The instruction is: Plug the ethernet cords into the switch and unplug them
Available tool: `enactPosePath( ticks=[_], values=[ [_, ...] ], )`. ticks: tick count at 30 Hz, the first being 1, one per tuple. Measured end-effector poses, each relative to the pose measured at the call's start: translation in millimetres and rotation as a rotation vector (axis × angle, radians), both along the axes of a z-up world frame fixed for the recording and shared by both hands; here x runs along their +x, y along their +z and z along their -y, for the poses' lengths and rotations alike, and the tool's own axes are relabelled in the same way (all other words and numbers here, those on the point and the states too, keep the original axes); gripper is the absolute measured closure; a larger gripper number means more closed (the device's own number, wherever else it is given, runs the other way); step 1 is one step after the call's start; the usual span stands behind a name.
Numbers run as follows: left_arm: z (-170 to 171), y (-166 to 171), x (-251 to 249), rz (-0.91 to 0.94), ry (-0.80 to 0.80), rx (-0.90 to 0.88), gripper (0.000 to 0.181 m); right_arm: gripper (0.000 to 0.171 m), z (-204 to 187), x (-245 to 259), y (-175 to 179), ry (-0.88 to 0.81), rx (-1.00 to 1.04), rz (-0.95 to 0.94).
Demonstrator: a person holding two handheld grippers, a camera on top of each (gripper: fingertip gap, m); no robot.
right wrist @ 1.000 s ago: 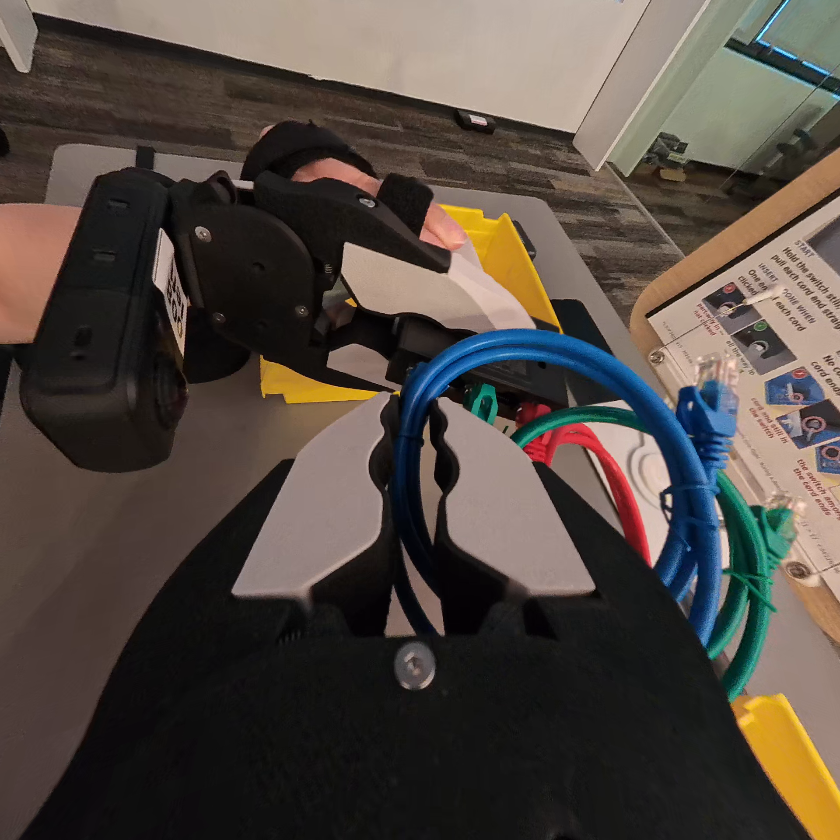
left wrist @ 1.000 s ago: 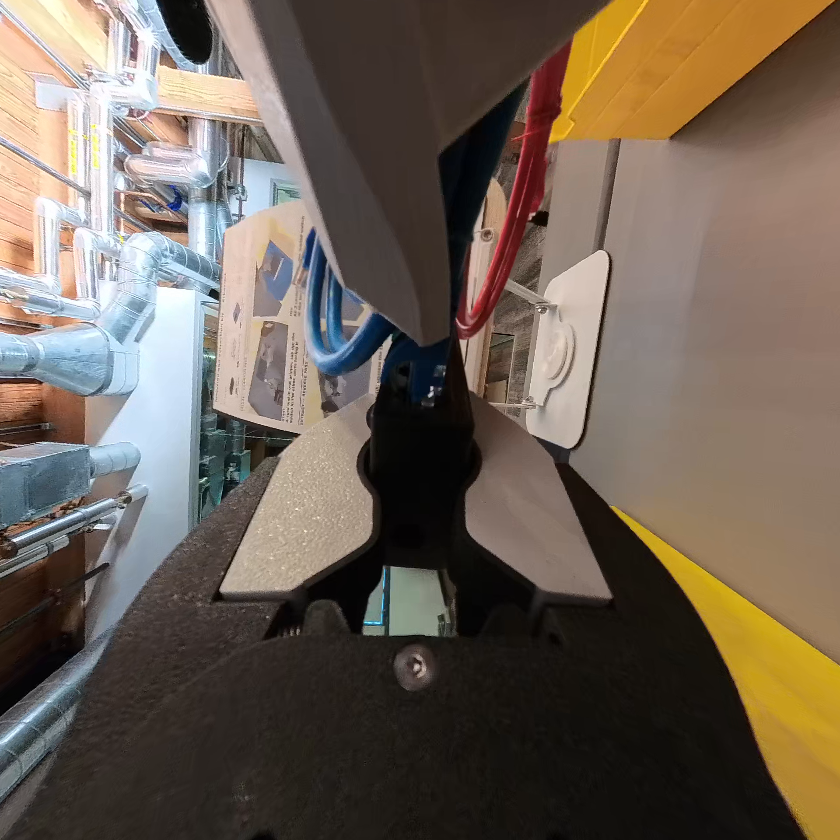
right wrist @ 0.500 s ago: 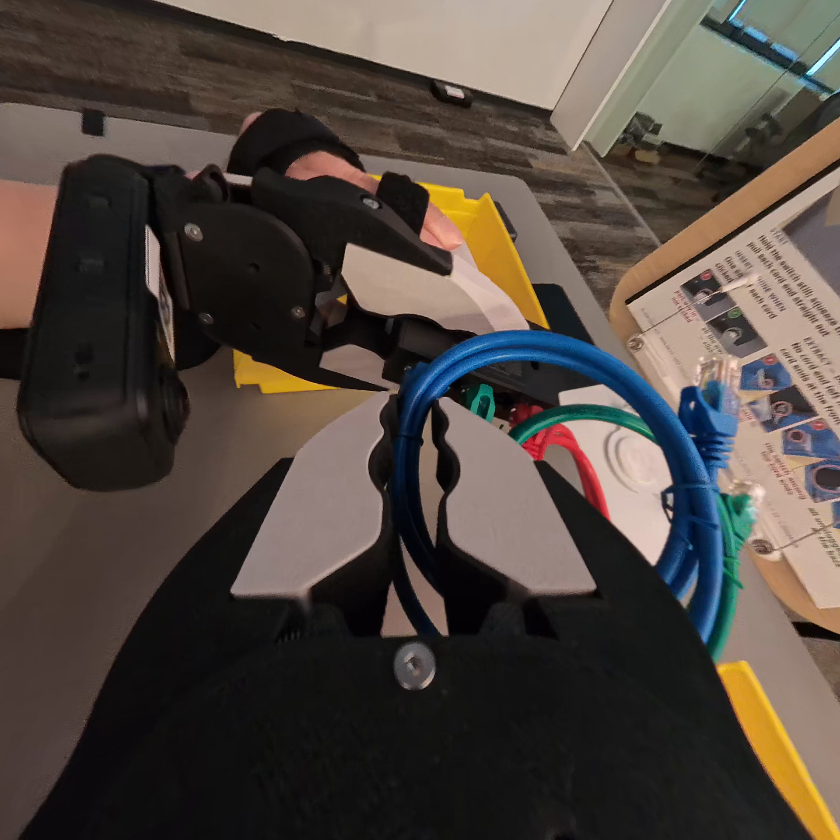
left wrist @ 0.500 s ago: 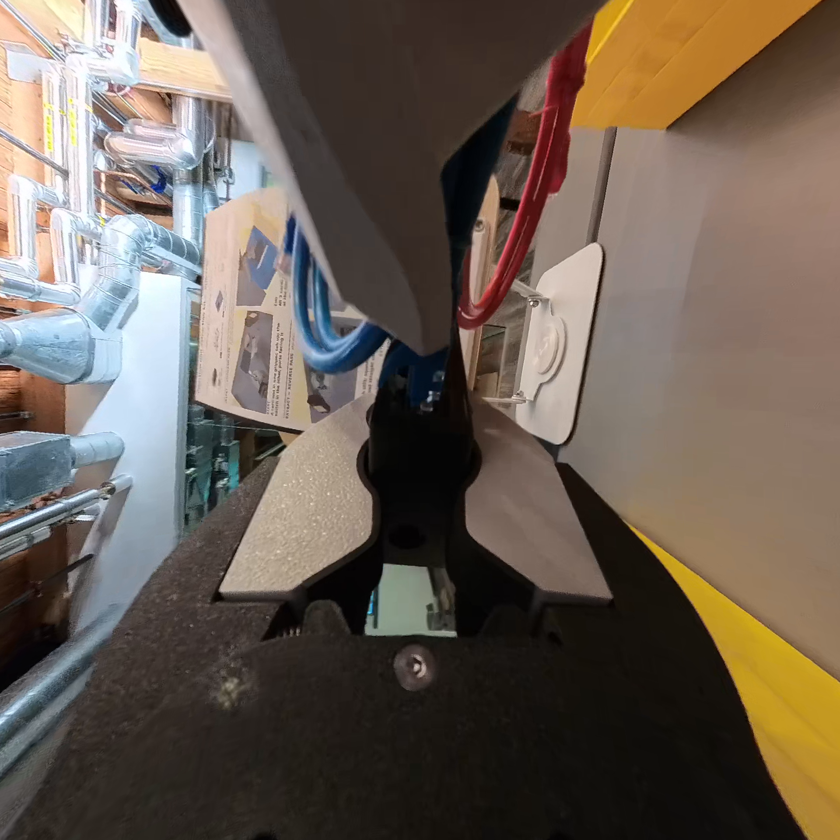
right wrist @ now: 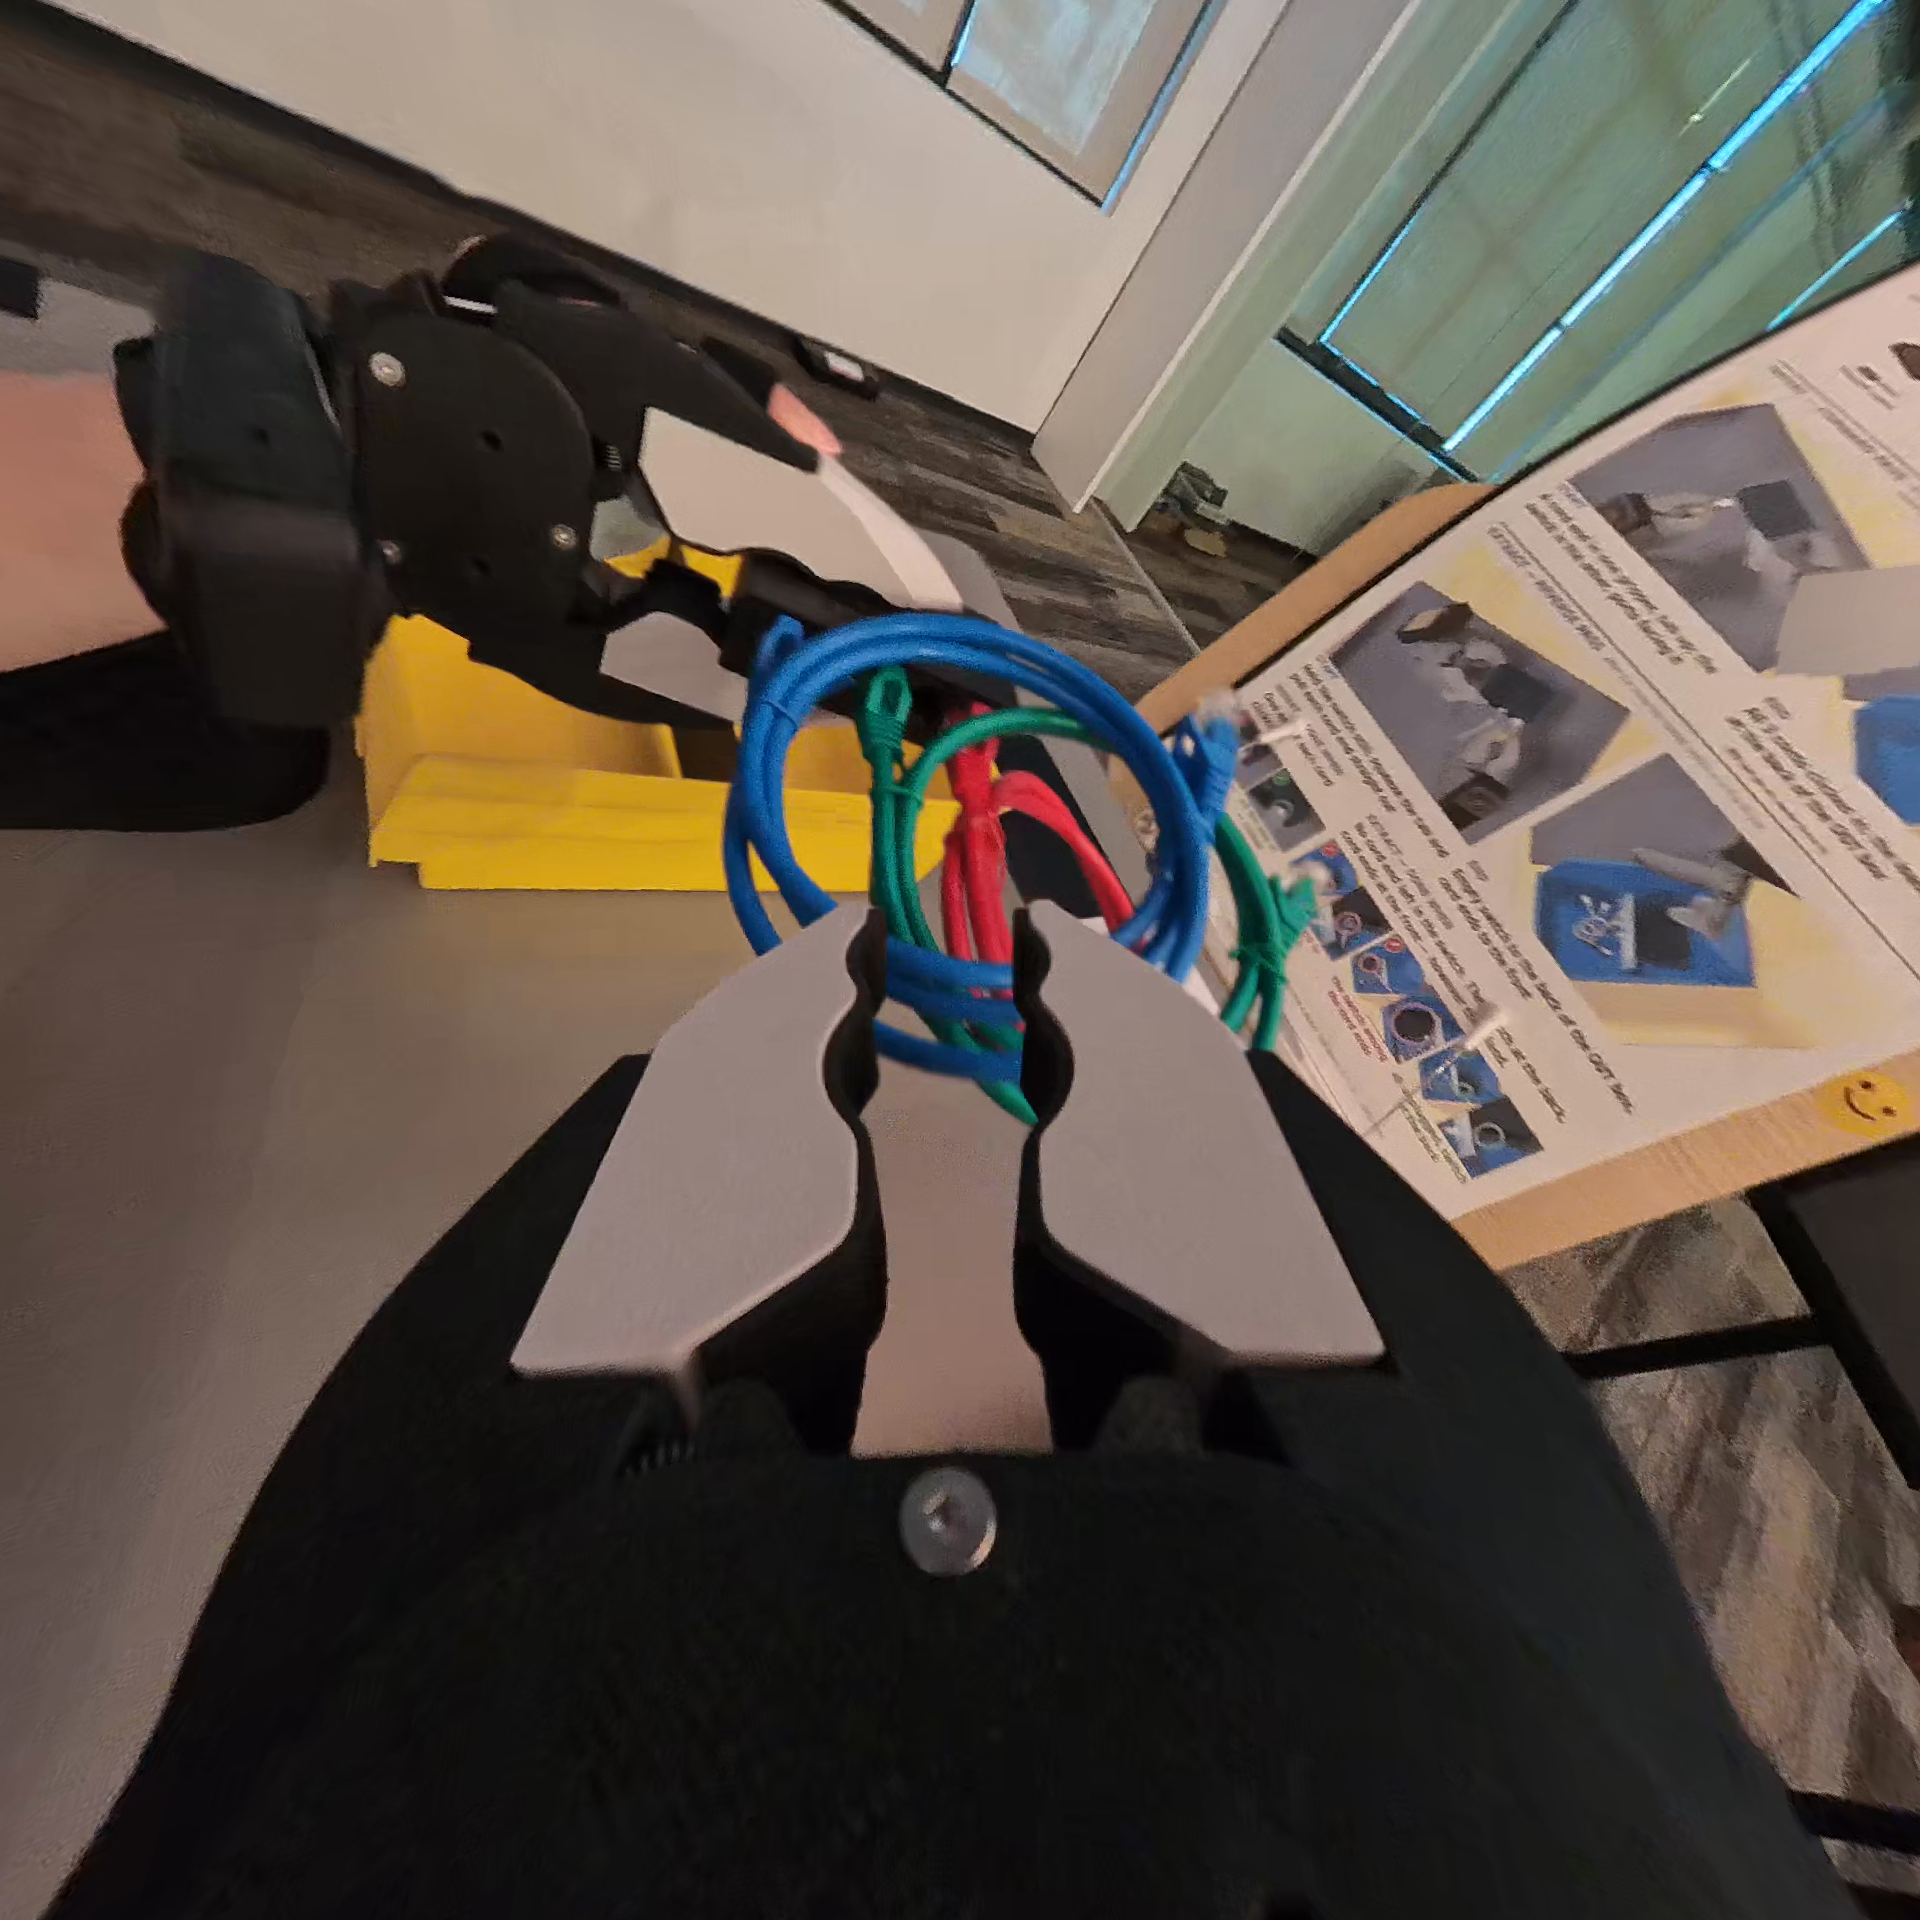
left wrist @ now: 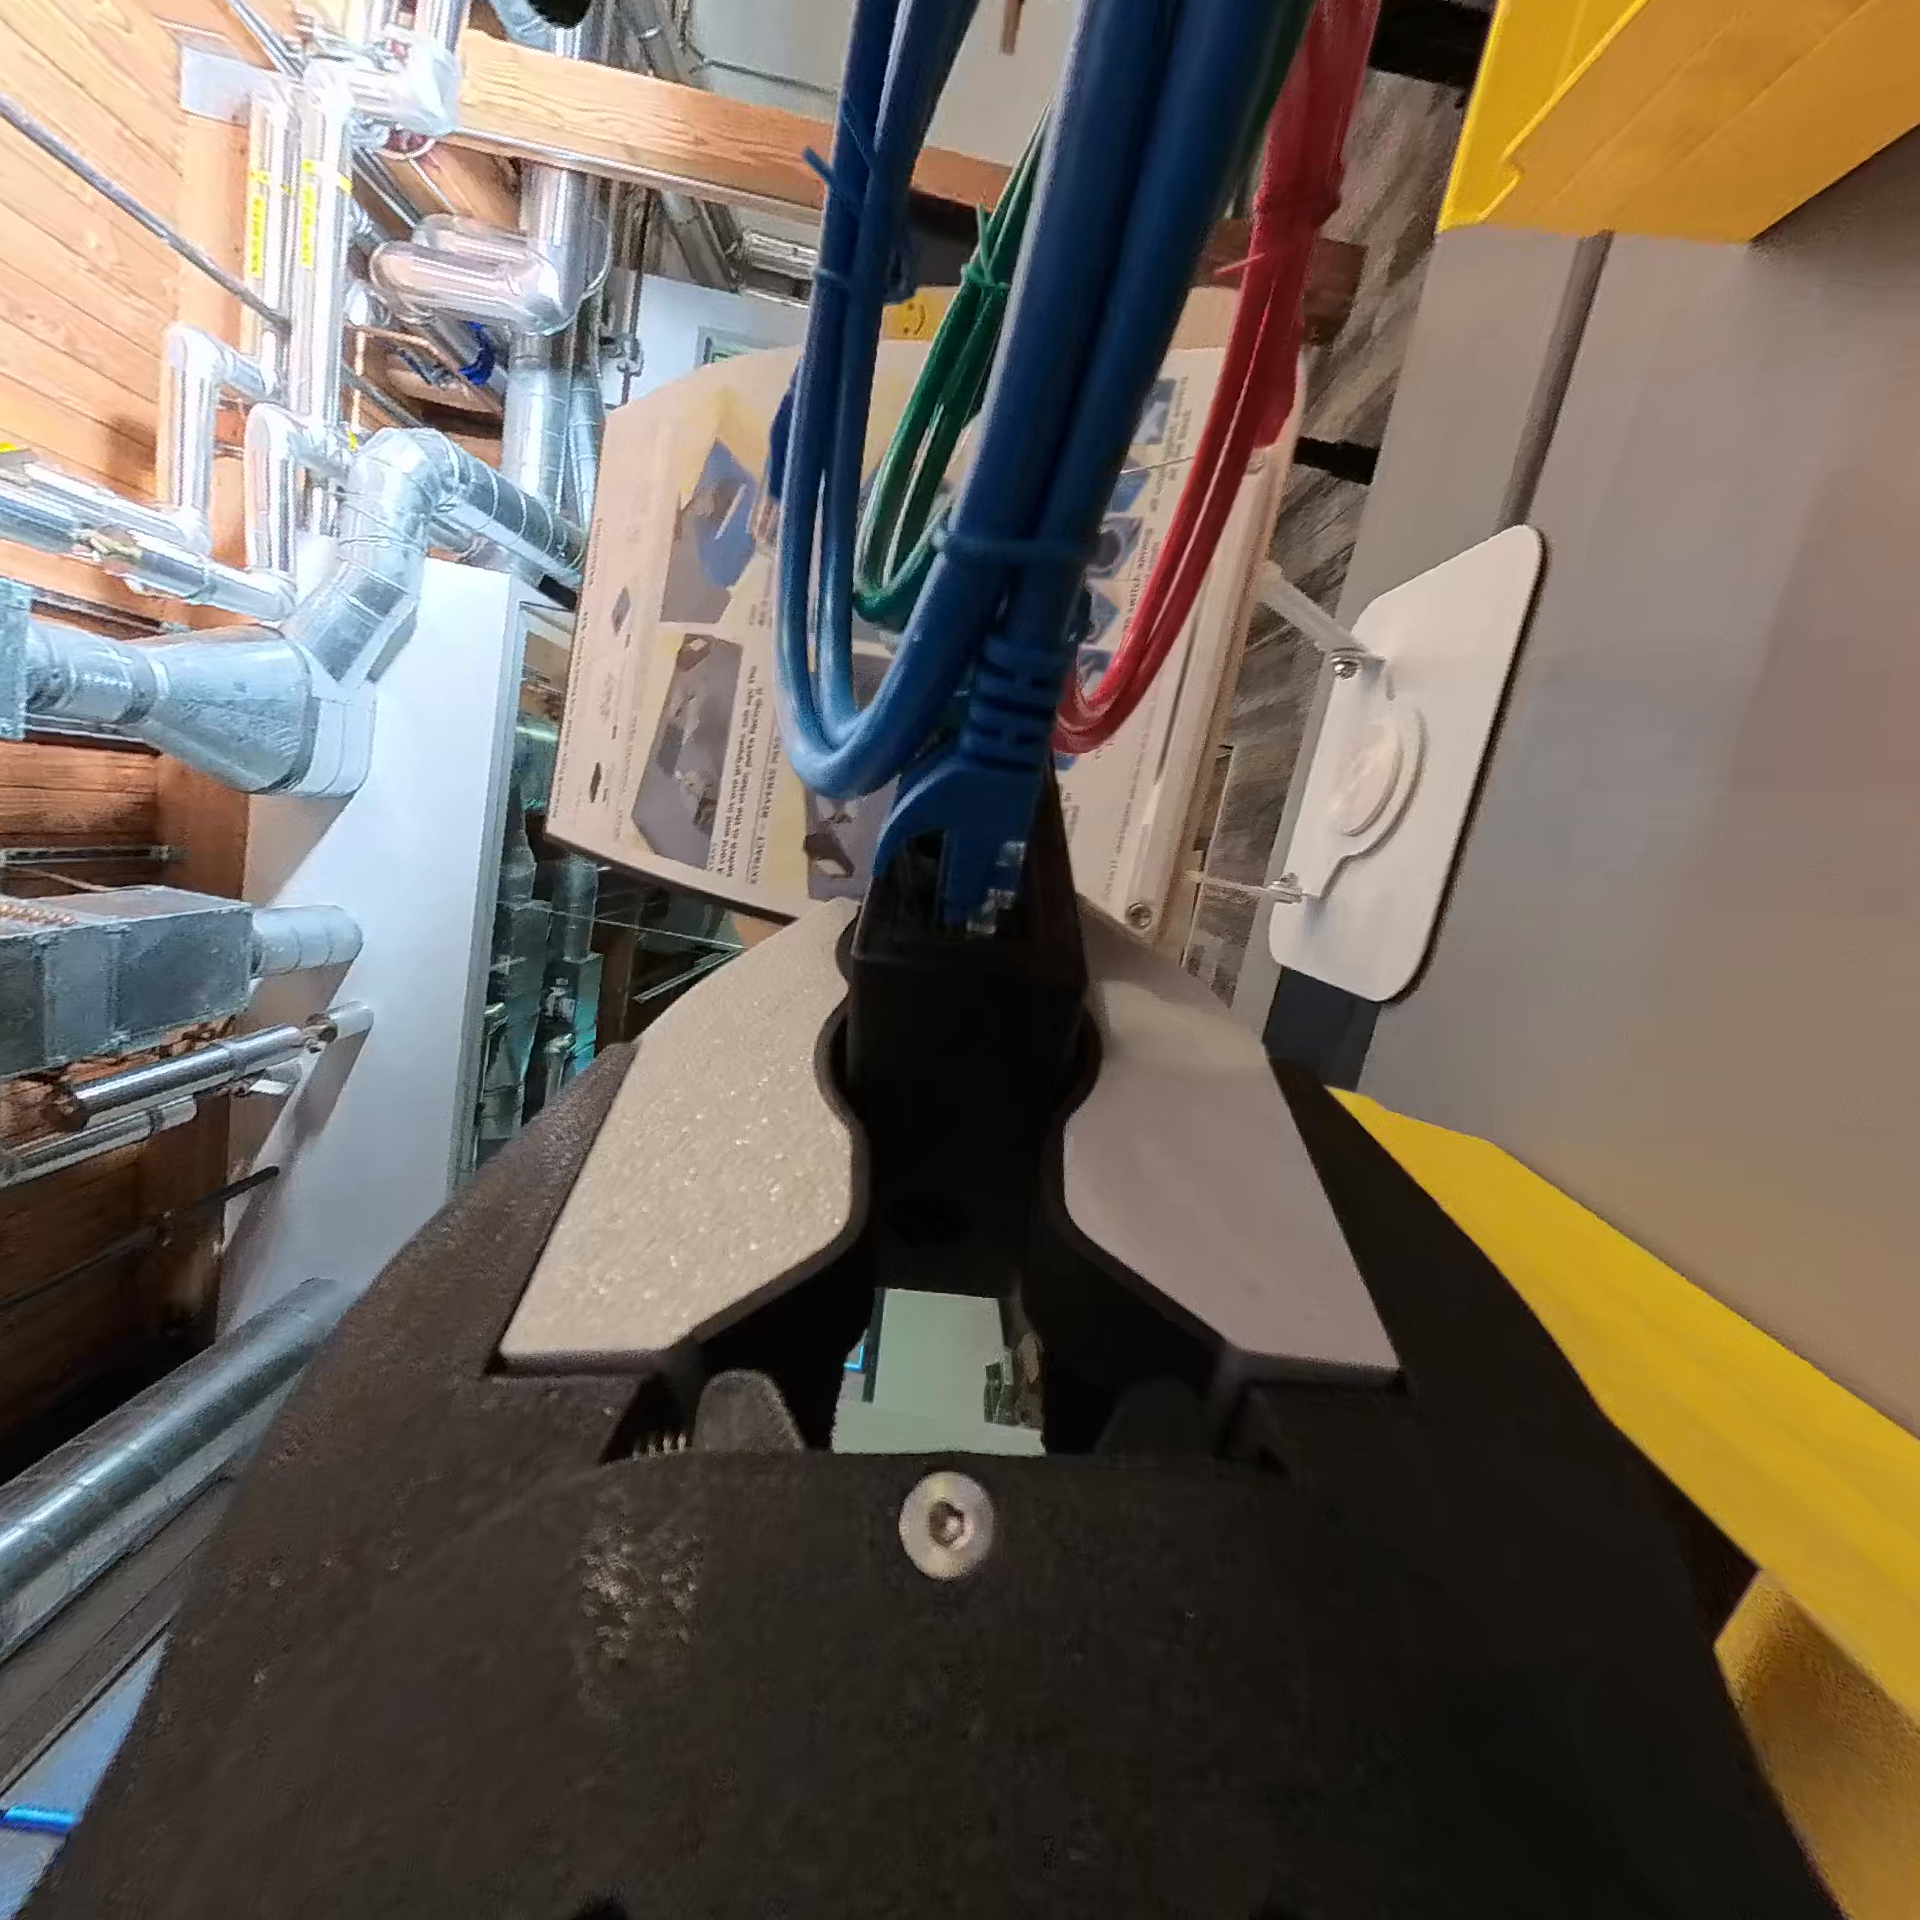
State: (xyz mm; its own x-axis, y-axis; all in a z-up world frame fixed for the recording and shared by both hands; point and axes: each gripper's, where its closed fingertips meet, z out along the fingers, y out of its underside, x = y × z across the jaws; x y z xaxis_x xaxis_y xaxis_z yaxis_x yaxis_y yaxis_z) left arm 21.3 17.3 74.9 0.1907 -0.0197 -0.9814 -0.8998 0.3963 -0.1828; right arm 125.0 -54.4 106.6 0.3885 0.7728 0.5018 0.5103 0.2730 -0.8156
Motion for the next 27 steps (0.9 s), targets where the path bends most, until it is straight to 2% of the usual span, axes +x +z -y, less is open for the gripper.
enactPosePath(
  ticks=[8,15,19,24,27],
  values=[
    [-3,14,-19,0.041,0.035,0.026,0.151,0.148,-12,33,22,-0.013,-0.022,-0.187],
    [4,28,-23,0.147,-0.011,-0.01,0.151,0.151,-33,53,4,0.026,-0.13,-0.252],
    [11,36,-20,0.234,-0.064,-0.055,0.151,0.152,-23,36,-10,0.122,-0.162,-0.188],
    [29,46,-11,0.325,-0.194,-0.129,0.151,0.152,-6,9,-40,0.234,-0.108,0.016],
    [42,54,-7,0.374,-0.28,-0.174,0.151,0.151,2,-5,-47,0.297,-0.072,0.054]
  ],
)
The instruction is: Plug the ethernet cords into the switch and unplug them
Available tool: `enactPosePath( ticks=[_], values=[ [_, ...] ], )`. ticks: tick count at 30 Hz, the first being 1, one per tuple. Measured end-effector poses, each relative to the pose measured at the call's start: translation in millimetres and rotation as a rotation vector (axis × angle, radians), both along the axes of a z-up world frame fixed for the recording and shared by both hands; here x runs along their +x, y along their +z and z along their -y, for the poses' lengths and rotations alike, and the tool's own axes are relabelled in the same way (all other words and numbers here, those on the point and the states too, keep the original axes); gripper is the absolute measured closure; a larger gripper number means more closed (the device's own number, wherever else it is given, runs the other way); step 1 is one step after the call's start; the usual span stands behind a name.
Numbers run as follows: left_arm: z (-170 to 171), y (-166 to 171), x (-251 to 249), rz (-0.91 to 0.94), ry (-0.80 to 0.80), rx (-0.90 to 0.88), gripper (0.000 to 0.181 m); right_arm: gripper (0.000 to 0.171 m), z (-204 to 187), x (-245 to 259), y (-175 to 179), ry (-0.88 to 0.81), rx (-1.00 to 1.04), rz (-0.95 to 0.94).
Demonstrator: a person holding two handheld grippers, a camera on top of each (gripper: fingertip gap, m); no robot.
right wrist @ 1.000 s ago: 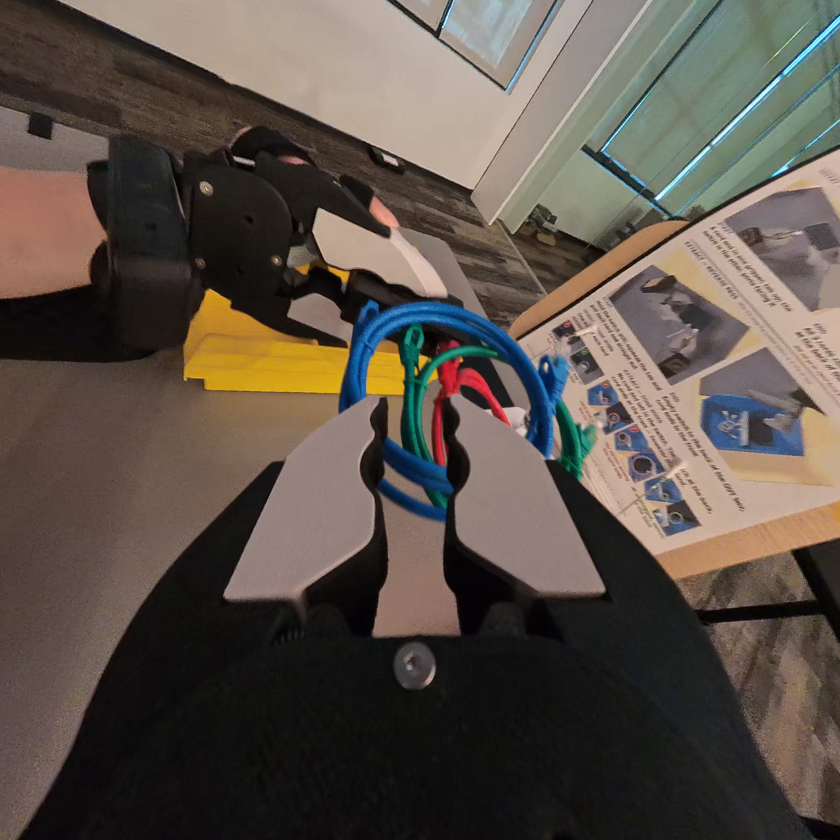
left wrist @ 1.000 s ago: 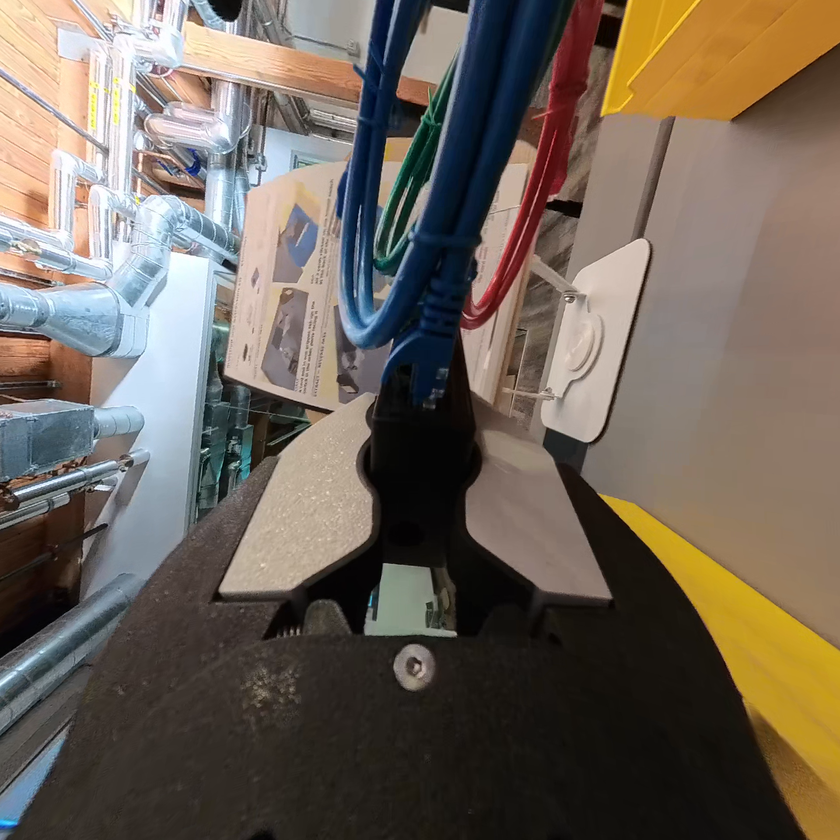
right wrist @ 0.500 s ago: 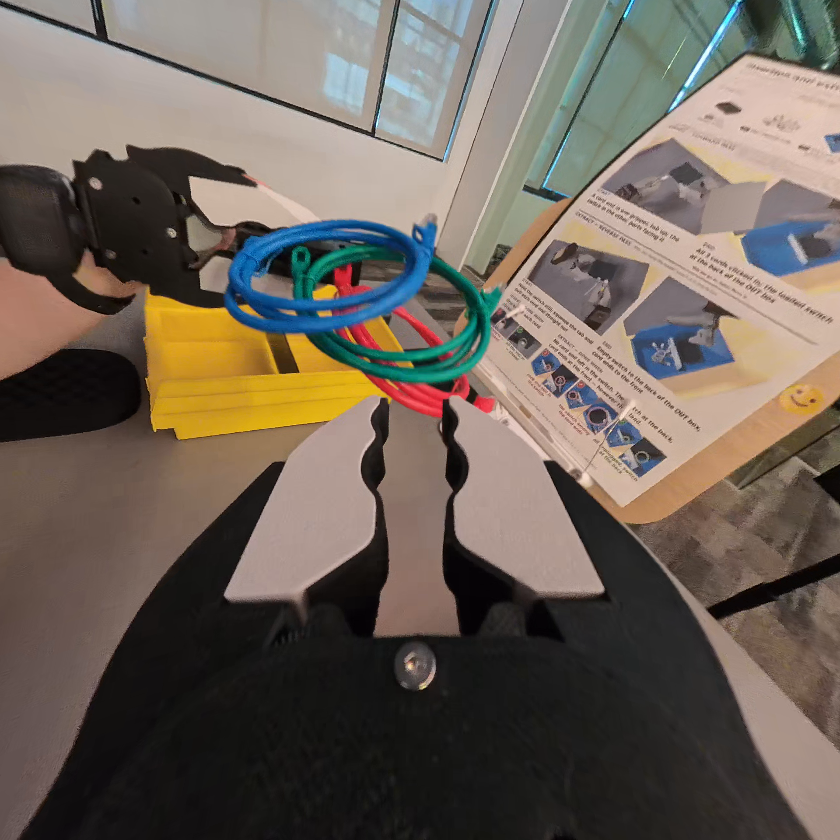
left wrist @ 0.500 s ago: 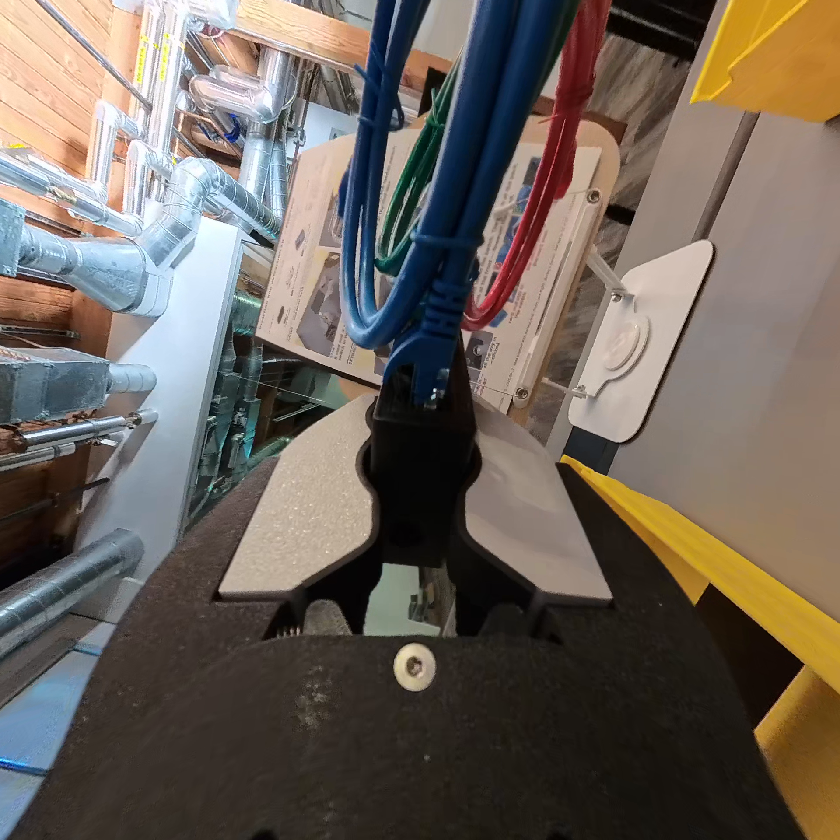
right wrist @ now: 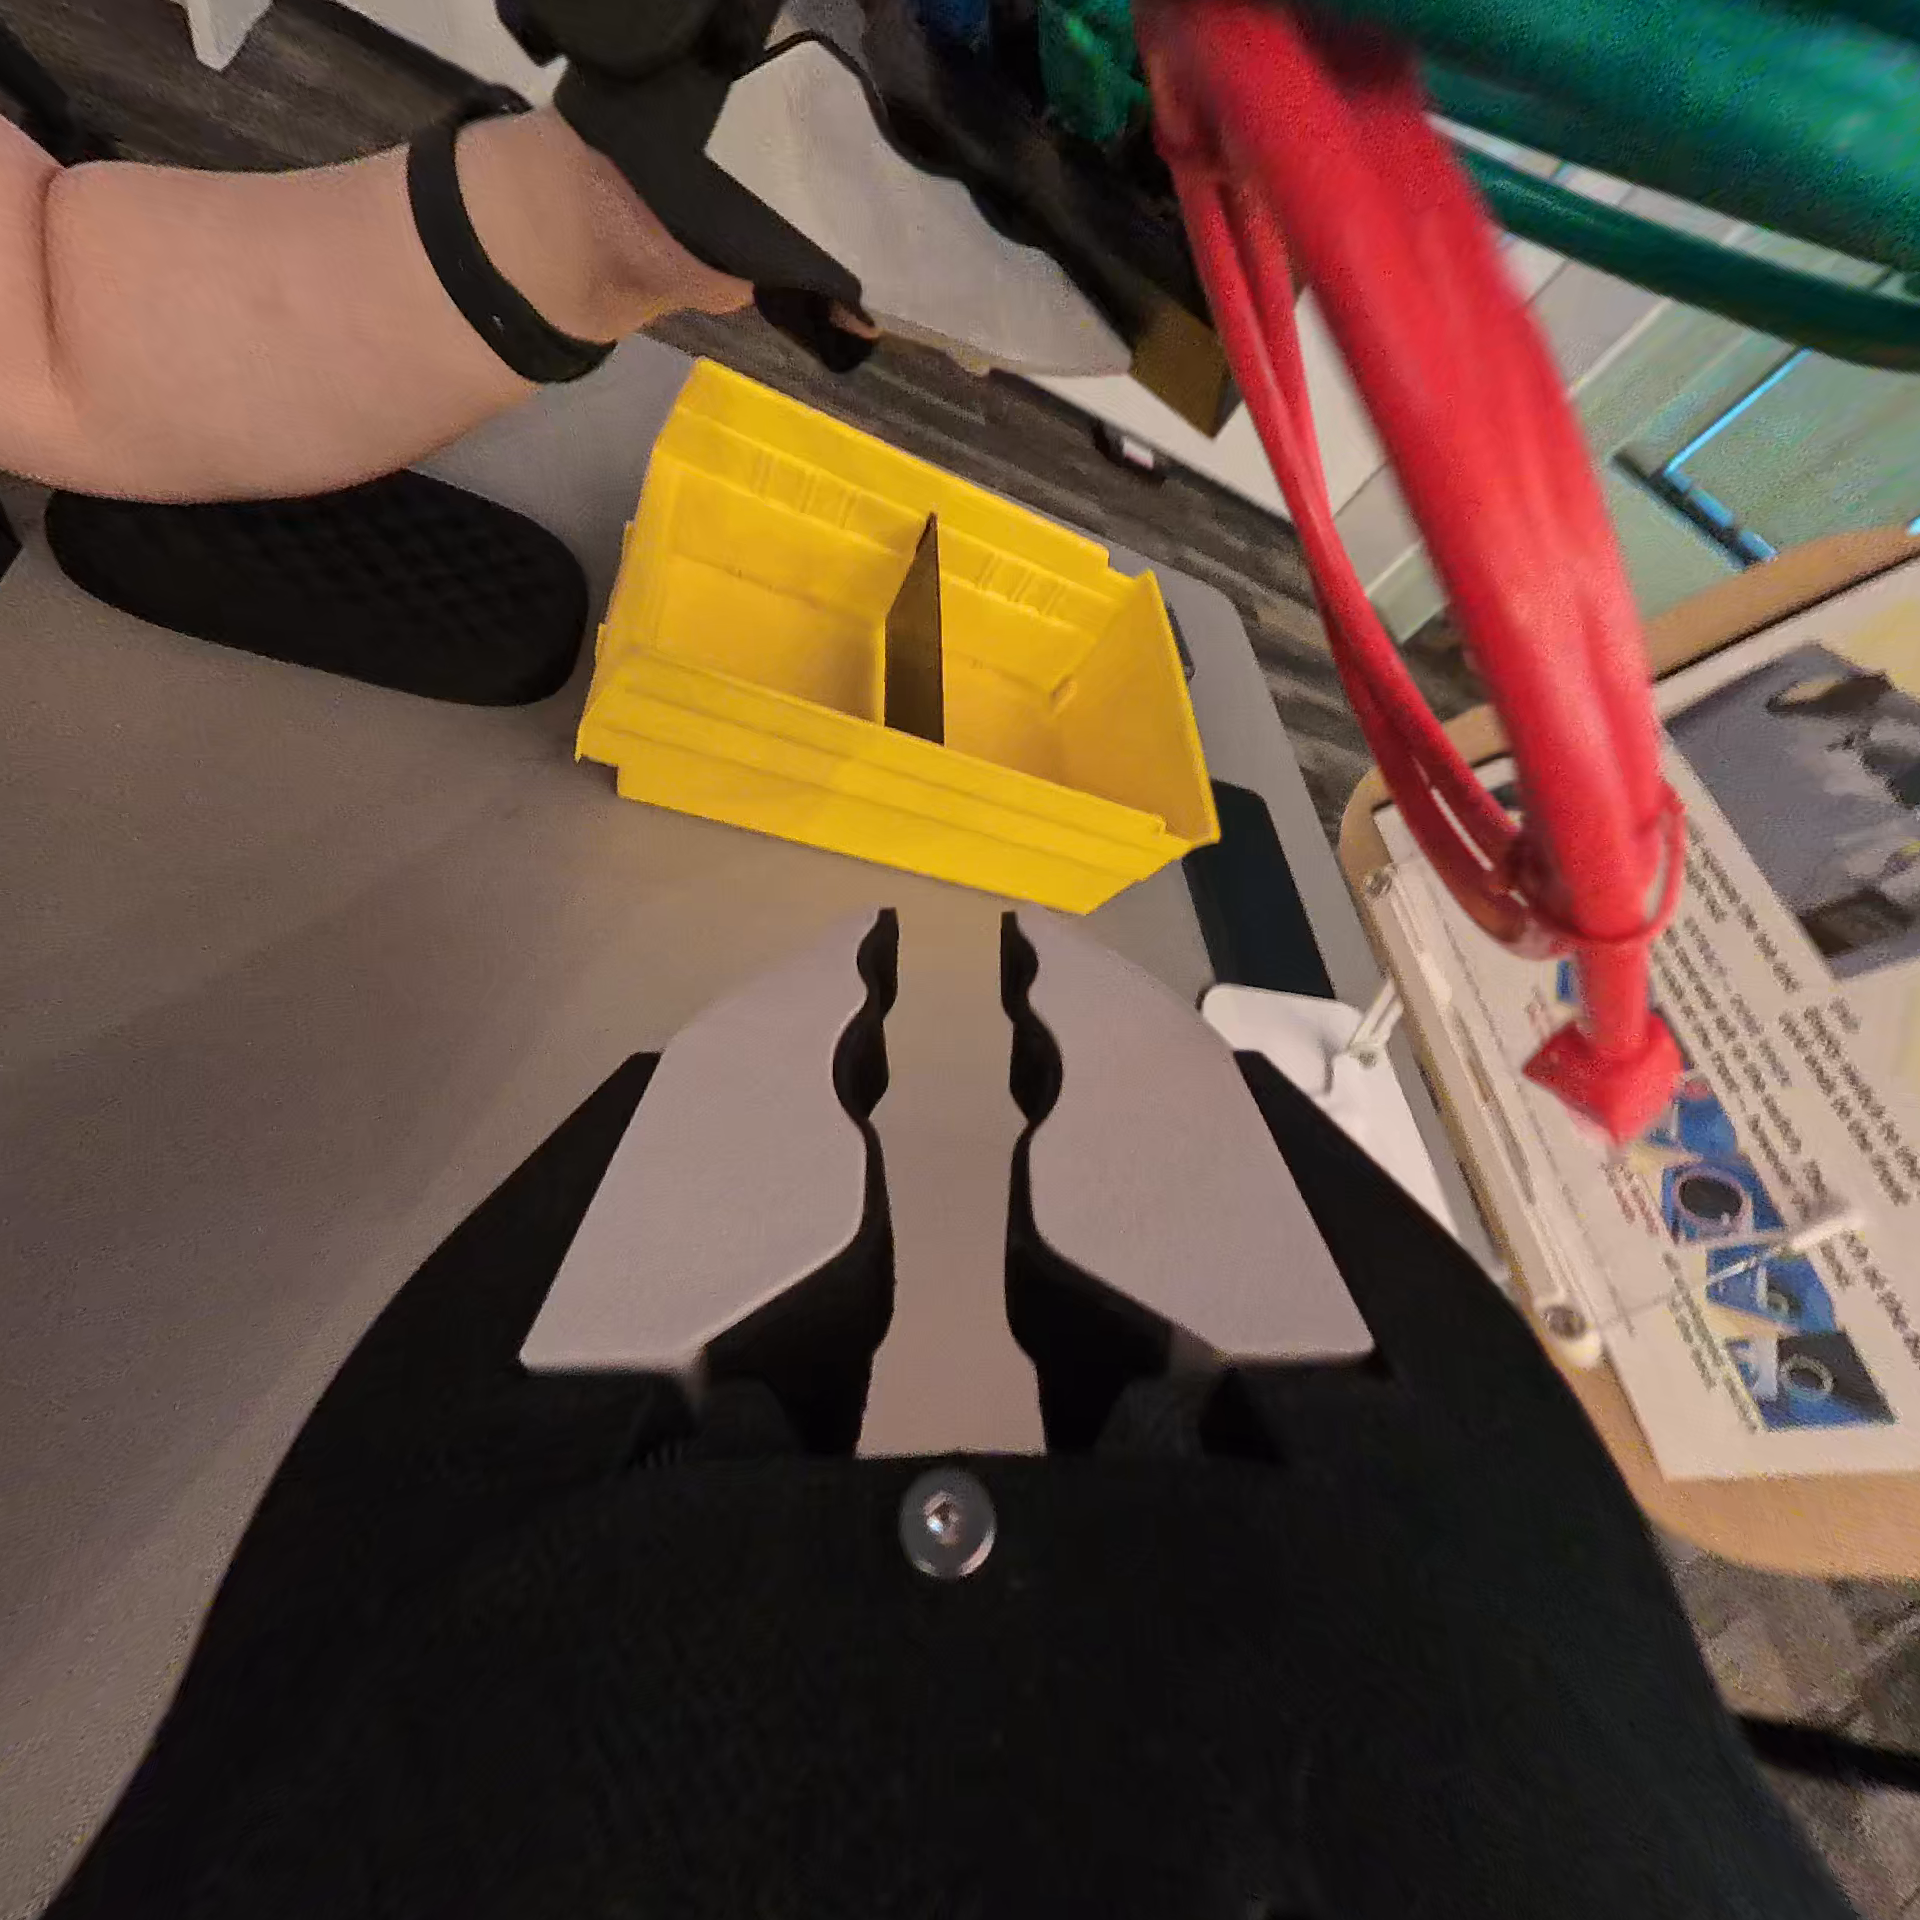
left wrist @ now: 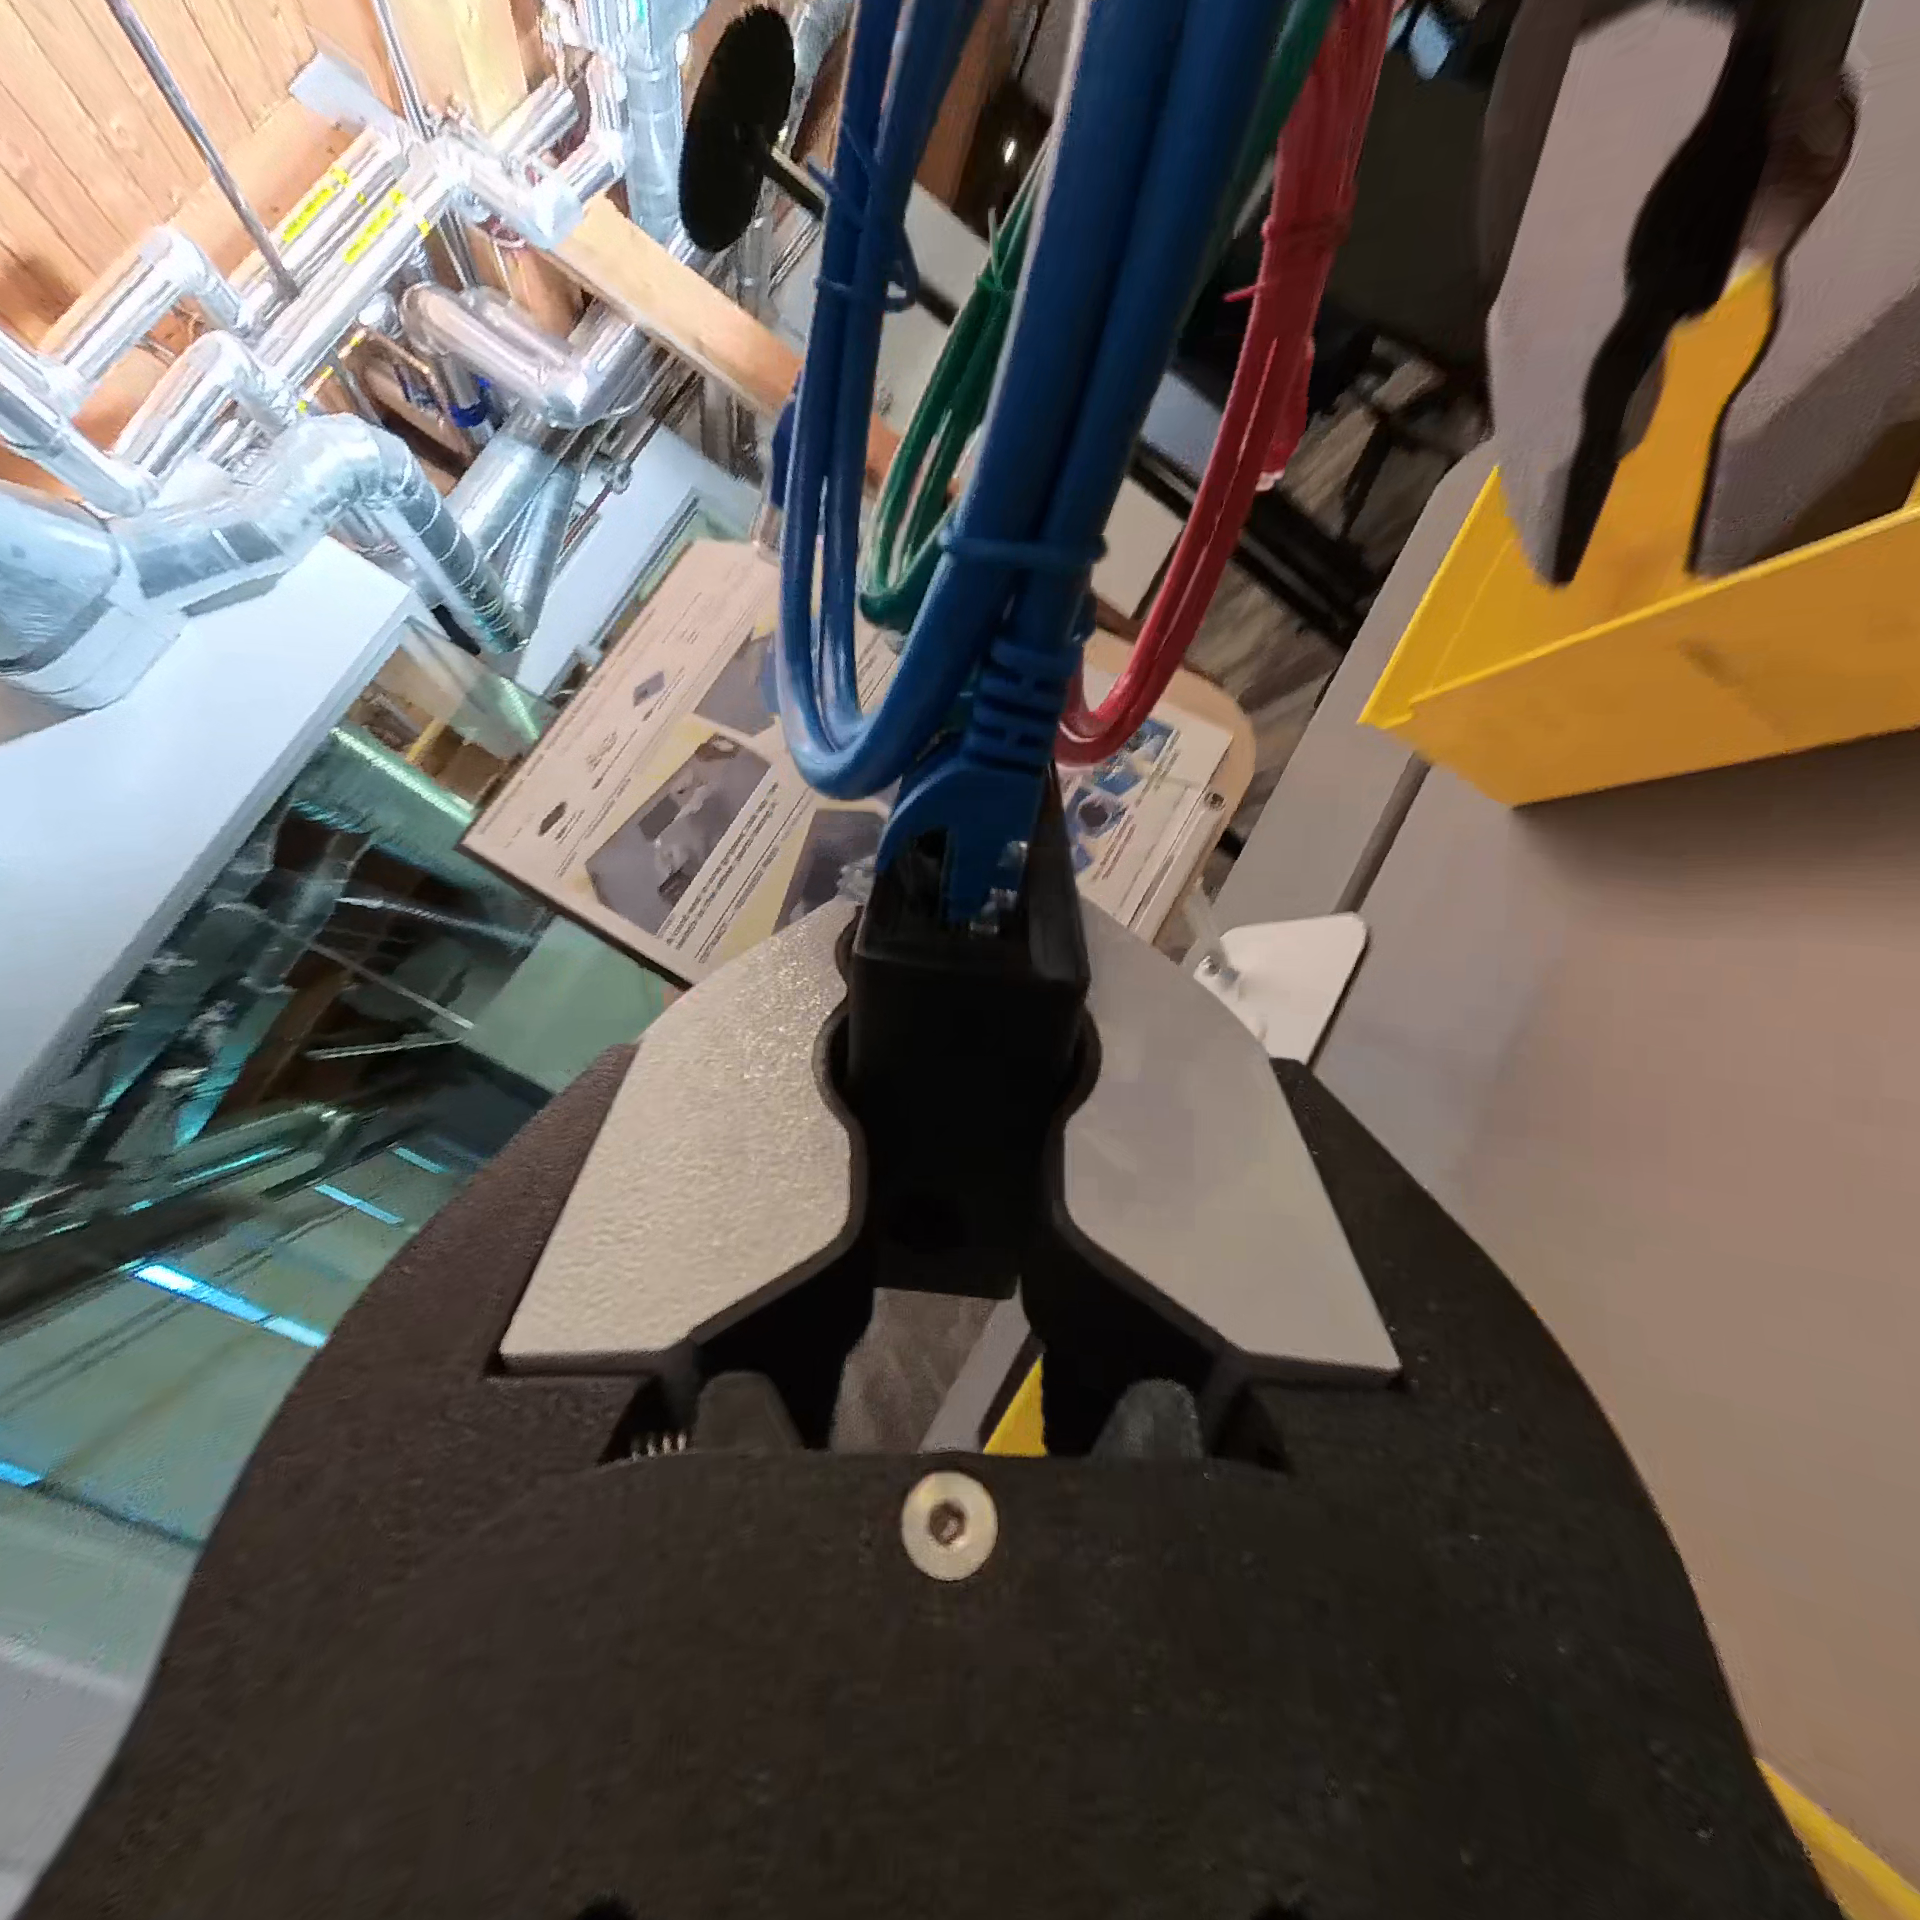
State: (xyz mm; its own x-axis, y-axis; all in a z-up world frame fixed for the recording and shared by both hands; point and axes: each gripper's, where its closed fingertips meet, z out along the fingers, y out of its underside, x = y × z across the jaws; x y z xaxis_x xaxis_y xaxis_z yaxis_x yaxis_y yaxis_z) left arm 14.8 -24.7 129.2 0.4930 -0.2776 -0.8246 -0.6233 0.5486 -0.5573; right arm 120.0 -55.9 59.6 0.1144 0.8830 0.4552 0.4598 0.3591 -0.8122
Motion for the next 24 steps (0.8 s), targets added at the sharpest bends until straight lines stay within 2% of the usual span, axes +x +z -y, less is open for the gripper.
enactPosePath(
  ticks=[5,10,16,20,24],
  values=[
    [14,16,-5,0.08,-0.073,-0.017,0.151,0.152,10,-13,16,0.059,0.105,-0.078],
    [15,22,-12,0.087,-0.051,0.001,0.151,0.152,17,-11,28,0.061,0.149,-0.117],
    [-7,2,-13,-0.071,0.137,0.023,0.151,0.153,28,-10,38,0.064,0.199,-0.101],
    [-23,-20,-8,-0.203,0.272,0.032,0.151,0.153,47,-16,54,0.059,0.308,-0.103],
    [-29,-39,2,-0.33,0.351,0.041,0.151,0.141,57,-30,63,0.023,0.498,-0.103]
  ],
)
